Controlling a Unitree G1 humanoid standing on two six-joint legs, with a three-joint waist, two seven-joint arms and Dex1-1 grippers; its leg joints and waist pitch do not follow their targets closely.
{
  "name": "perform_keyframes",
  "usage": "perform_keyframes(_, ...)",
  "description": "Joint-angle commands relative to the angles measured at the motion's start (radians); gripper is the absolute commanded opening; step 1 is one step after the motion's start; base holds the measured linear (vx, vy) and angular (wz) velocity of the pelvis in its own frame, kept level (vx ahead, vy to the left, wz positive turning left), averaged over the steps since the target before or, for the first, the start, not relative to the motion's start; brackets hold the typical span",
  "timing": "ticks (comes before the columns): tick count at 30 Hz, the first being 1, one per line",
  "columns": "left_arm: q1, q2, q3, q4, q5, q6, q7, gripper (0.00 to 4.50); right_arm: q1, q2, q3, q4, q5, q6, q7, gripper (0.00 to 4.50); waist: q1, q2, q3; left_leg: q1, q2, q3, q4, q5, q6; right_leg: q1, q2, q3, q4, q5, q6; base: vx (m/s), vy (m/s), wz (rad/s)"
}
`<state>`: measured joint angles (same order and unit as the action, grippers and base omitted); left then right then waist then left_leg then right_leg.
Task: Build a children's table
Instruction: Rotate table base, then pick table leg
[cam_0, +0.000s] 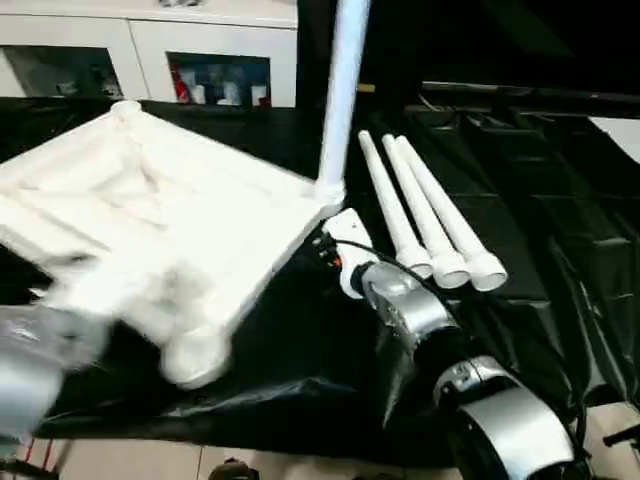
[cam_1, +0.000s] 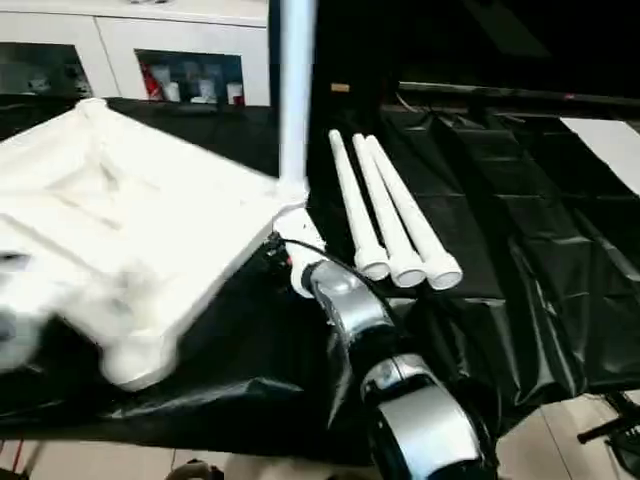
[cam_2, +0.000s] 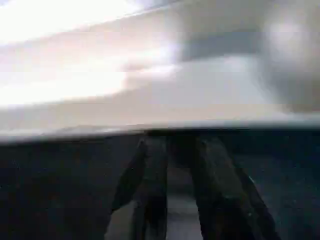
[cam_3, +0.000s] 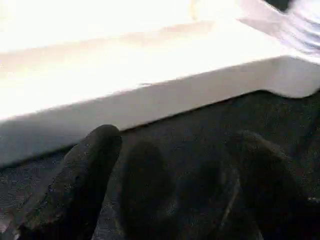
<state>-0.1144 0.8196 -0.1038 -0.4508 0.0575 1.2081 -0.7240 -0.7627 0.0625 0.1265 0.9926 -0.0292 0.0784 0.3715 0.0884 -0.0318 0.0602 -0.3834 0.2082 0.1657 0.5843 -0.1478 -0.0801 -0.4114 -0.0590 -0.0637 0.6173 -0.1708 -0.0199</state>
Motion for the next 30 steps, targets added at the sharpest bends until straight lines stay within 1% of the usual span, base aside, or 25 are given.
perform_keyframes(1, -0.02, -0.021, -0.015, -0.041, -0.049, -0.005, -0.039, 0.94, -0.012, -0.004, -0.008, 0.016, 0.005, -0.013, 0.009, 3.92, -0.012, 0.036, -0.063, 0.029, 0.016, -0.008, -0.073, -0.407, -0.069, 0.03, -0.062, 0.046, -0.071, -0.275, -0.166, 0.0, 0.0, 0.0)
perform_keyframes(4, -0.035, -0.023, -0.06, -0.039, -0.056, -0.053, -0.044, 0.94, -0.02, -0.005, -0.01, 0.029, 0.005, -0.021, 0.009, 3.92, -0.015, 0.031, -0.063, 0.027, 0.014, -0.008, -0.073, -0.41, -0.067, 0.033, -0.061, 0.045, -0.073, -0.297, -0.154, 0.0, 0.0, 0.0)
perform_keyframes(5, -0.047, -0.045, -0.072, -0.021, -0.059, -0.068, -0.036, 0.94, -0.02, -0.005, -0.01, 0.028, 0.006, -0.027, 0.014, 3.92, -0.017, 0.027, -0.062, 0.026, 0.014, -0.008, -0.072, -0.412, -0.065, 0.033, -0.062, 0.046, -0.074, -0.314, -0.148, 0.0, 0.0, 0.0)
perform_keyframes(7, -0.08, -0.115, -0.084, 0.049, -0.054, -0.133, -0.005, 0.94, -0.014, -0.009, -0.012, 0.012, 0.011, -0.032, 0.03, 3.92, -0.015, 0.031, -0.062, 0.03, 0.012, -0.005, -0.069, -0.409, -0.062, 0.028, -0.06, 0.047, -0.079, -0.326, -0.144, 0.0, 0.0, 0.0)
perform_keyframes(8, -0.108, -0.174, -0.092, 0.108, -0.052, -0.191, 0.023, 0.94, -0.009, -0.013, -0.014, -0.001, 0.014, -0.039, 0.044, 3.92, -0.011, 0.032, -0.063, 0.033, 0.014, -0.005, -0.069, -0.412, -0.062, 0.027, -0.061, 0.047, -0.08, -0.325, -0.144, 0.0, 0.0, 0.0)
perform_keyframes(9, -0.118, -0.196, -0.091, 0.132, -0.05, -0.217, 0.037, 0.94, -0.008, -0.014, -0.014, -0.007, 0.015, -0.04, 0.048, 3.92, -0.005, 0.034, -0.064, 0.038, 0.014, -0.005, -0.067, -0.428, -0.064, 0.025, -0.062, 0.048, -0.083, -0.34, -0.14, 0.0, 0.0, 0.0)
perform_keyframes(10, -0.125, -0.207, -0.09, 0.145, -0.052, -0.225, 0.042, 0.94, -0.006, -0.015, -0.016, -0.014, 0.016, -0.039, 0.049, 3.92, -0.01, 0.031, -0.062, 0.03, 0.014, -0.007, -0.07, -0.423, -0.064, 0.031, -0.063, 0.047, -0.082, -0.34, -0.139, 0.0, 0.0, 0.0)
perform_keyframes(11, -0.16, -0.275, -0.072, 0.219, -0.068, -0.277, 0.067, 0.94, 0.002, -0.024, -0.022, -0.057, 0.024, -0.025, 0.049, 3.92, -0.015, 0.037, -0.063, 0.019, 0.013, -0.012, -0.075, -0.413, -0.067, 0.04, -0.061, 0.044, -0.076, -0.335, -0.134, 0.0, 0.0, 0.0)
perform_keyframes(12, -0.182, -0.317, -0.059, 0.262, -0.083, -0.302, 0.079, 0.94, 0.008, -0.031, -0.029, -0.088, 0.029, -0.012, 0.045, 3.92, -0.012, 0.031, -0.063, 0.034, 0.011, -0.006, -0.068, -0.43, -0.061, 0.028, -0.058, 0.044, -0.089, -0.35, -0.124, 0.0, 0.0, 0.0)
perform_keyframes(13, -0.204, -0.344, -0.057, 0.297, -0.098, -0.307, 0.081, 0.94, 0.011, -0.04, -0.042, -0.128, 0.036, 0.026, 0.025, 3.92, -0.01, 0.03, -0.064, 0.037, 0.011, -0.006, -0.067, -0.43, -0.06, 0.028, -0.059, 0.045, -0.088, -0.351, -0.124, 0.0, 0.0, 0.0)
perform_keyframes(14, -0.211, -0.346, -0.063, 0.309, -0.095, -0.309, 0.084, 0.94, 0.011, -0.046, -0.049, -0.149, 0.037, 0.049, 0.01, 3.92, -0.01, 0.043, -0.064, 0.034, 0.01, -0.009, -0.067, -0.426, -0.062, 0.031, -0.06, 0.046, -0.083, -0.348, -0.127, 0.0, 0.0, 0.0)
perform_keyframes(15, -0.216, -0.347, -0.067, 0.317, -0.093, -0.311, 0.086, 0.94, 0.012, -0.049, -0.053, -0.164, 0.038, 0.065, 0.0, 3.92, -0.015, 0.032, -0.067, 0.019, 0.011, -0.013, -0.074, -0.403, -0.062, 0.045, -0.06, 0.042, -0.078, -0.332, -0.123, 0.0, 0.0, 0.0)
perform_keyframes(16, -0.228, -0.352, -0.075, 0.34, -0.086, -0.33, 0.099, 0.94, 0.012, -0.062, -0.062, -0.204, 0.036, 0.108, -0.024, 3.92, -0.014, 0.033, -0.066, 0.024, 0.012, -0.013, -0.073, -0.402, -0.061, 0.04, -0.06, 0.043, -0.079, -0.331, -0.122, 0.0, 0.0, 0.0)
perform_keyframes(17, -0.239, -0.364, -0.074, 0.367, -0.077, -0.355, 0.115, 0.94, 0.009, -0.074, -0.081, -0.245, 0.055, 0.161, -0.022, 3.92, -0.016, 0.031, -0.067, 0.027, 0.01, -0.01, -0.069, -0.397, -0.057, 0.037, -0.059, 0.044, -0.079, -0.322, -0.125, 0.0, 0.0, 0.0)
perform_keyframes(18, -0.248, -0.375, -0.072, 0.391, -0.066, -0.378, 0.132, 0.94, 0.004, -0.085, -0.123, -0.292, 0.101, 0.206, -0.015, 3.92, -0.018, 0.03, -0.066, 0.024, 0.009, -0.01, -0.07, -0.39, -0.055, 0.04, -0.057, 0.044, -0.08, -0.318, -0.124, 0.0, 0.0, 0.0)
perform_keyframes(19, -0.251, -0.377, -0.072, 0.399, -0.059, -0.386, 0.139, 0.94, 0.0, -0.091, -0.147, -0.314, 0.125, 0.224, -0.016, 3.92, -0.016, 0.031, -0.07, 0.027, 0.011, -0.008, -0.066, -0.362, -0.049, 0.04, -0.058, 0.046, -0.077, -0.283, -0.122, 0.0, 0.0, 0.0)
perform_keyframes(20, -0.252, -0.378, -0.072, 0.4, -0.059, -0.387, 0.139, 0.94, 0.0, -0.091, -0.148, -0.315, 0.125, 0.225, -0.016, 3.92, -0.016, 0.031, -0.07, 0.027, 0.011, -0.008, -0.066, -0.362, -0.049, 0.04, -0.058, 0.046, -0.077, -0.283, -0.122, 0.0, 0.0, 0.0)
perform_keyframes(21, -0.254, -0.371, -0.073, 0.405, -0.054, -0.403, 0.137, 1.03, -0.014, -0.101, -0.171, -0.32, 0.133, 0.233, -0.029, 4.08, -0.015, 0.065, -0.072, 0.025, 0.01, -0.012, -0.065, -0.346, -0.057, 0.04, -0.06, 0.045, -0.069, -0.257, -0.131, 0.0, 0.0, 0.0)
perform_keyframes(22, -0.257, -0.369, -0.073, 0.41, -0.052, -0.414, 0.134, 1.03, -0.017, -0.107, -0.179, -0.326, 0.137, 0.24, -0.036, 4.08, -0.022, 0.052, -0.072, 0.027, 0.012, -0.008, -0.066, -0.353, -0.055, 0.038, -0.056, 0.044, -0.078, -0.246, -0.134, 0.0, 0.0, 0.0)
perform_keyframes(23, -0.258, -0.361, -0.065, 0.398, -0.058, -0.417, 0.122, 1.05, -0.032, -0.12, -0.19, -0.32, 0.141, 0.258, -0.046, 4.18, -0.025, 0.042, -0.073, 0.023, 0.009, -0.009, -0.065, -0.34, -0.057, 0.047, -0.055, 0.041, -0.07, -0.218, -0.152, 0.0, 0.0, 0.0)
perform_keyframes(26, -0.255, -0.343, -0.048, 0.361, -0.082, -0.417, 0.093, 1.05, -0.06, -0.141, -0.2, -0.295, 0.134, 0.294, -0.073, 4.44, -0.028, 0.045, -0.072, 0.021, 0.008, -0.006, -0.061, -0.315, -0.05, 0.046, -0.058, 0.042, -0.069, -0.208, -0.171, 0.0, 0.0, 0.0)
perform_keyframes(27, -0.244, -0.312, -0.036, 0.294, -0.137, -0.443, 0.021, 1.05, -0.106, -0.165, -0.216, -0.24, 0.123, 0.348, -0.123, 4.44, -0.029, 0.033, -0.071, 0.02, 0.008, -0.004, -0.06, -0.304, -0.047, 0.048, -0.058, 0.042, -0.068, -0.217, -0.174, 0.0, 0.0, 0.0)
perform_keyframes(28, -0.242, -0.307, -0.034, 0.284, -0.145, -0.447, 0.01, 1.05, -0.116, -0.169, -0.22, -0.225, 0.122, 0.355, -0.134, 4.44, -0.027, 0.038, -0.073, 0.021, 0.008, -0.006, -0.059, -0.298, -0.049, 0.048, -0.061, 0.042, -0.065, -0.222, -0.18, 0.0, 0.0, 0.0)
perform_keyframes(29, -0.241, -0.299, -0.032, 0.269, -0.155, -0.454, -0.002, 1.05, -0.132, -0.176, -0.224, -0.201, 0.12, 0.367, -0.144, 4.44, -0.03, 0.034, -0.07, 0.02, 0.008, -0.003, -0.059, -0.304, -0.052, 0.044, -0.059, 0.041, -0.068, -0.232, -0.183, 0.0, 0.0, 0.0)
perform_keyframes(30, -0.241, -0.298, -0.032, 0.268, -0.155, -0.455, -0.003, 1.05, -0.134, -0.177, -0.224, -0.198, 0.119, 0.368, -0.145, 4.44, -0.03, 0.035, -0.068, 0.02, 0.009, -0.003, -0.059, -0.312, -0.054, 0.044, -0.058, 0.041, -0.067, -0.237, -0.181, 0.0, 0.0, 0.0)
